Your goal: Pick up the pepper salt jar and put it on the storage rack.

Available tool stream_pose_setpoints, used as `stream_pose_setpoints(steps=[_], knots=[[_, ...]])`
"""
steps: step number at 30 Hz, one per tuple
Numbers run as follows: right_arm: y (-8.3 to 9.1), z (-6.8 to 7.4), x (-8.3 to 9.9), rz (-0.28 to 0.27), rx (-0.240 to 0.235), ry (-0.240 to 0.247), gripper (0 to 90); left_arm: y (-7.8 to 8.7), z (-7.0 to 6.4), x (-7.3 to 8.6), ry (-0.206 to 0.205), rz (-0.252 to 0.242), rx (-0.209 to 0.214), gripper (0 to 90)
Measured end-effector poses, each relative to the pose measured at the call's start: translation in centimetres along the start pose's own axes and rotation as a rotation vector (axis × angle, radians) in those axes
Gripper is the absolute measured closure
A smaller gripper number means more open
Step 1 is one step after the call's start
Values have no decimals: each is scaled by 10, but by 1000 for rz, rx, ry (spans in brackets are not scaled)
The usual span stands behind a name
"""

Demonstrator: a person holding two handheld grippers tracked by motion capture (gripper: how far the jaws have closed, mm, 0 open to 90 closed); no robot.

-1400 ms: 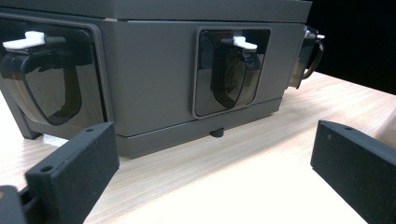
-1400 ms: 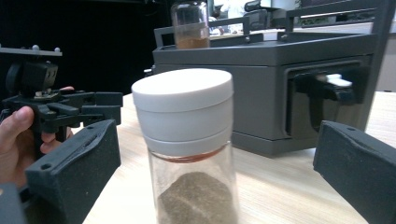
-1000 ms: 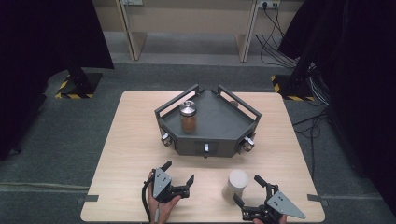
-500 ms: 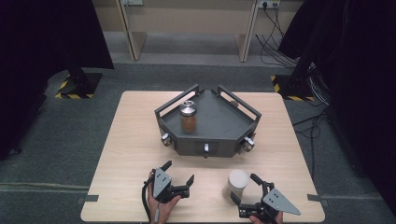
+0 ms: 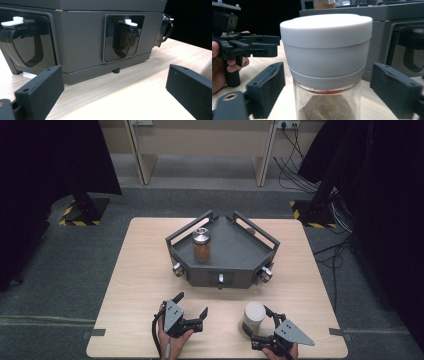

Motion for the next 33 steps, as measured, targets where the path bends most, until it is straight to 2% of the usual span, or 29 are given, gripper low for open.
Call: stream_pose_setpoints(steps=[13, 33], knots=[[-6, 0, 0, 20, -4, 11, 333, 0, 0, 0, -2, 4, 0, 17], [-4, 7, -6, 29, 20, 37, 348, 0, 0, 0, -2, 4, 2, 21]])
Point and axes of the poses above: each handheld gripper's, and its own axes: y roughly backward along the jaws, x roughly out of its underside, z roughly to its left, the point moved 6 cm from there along -y, roughly forward along the jaws
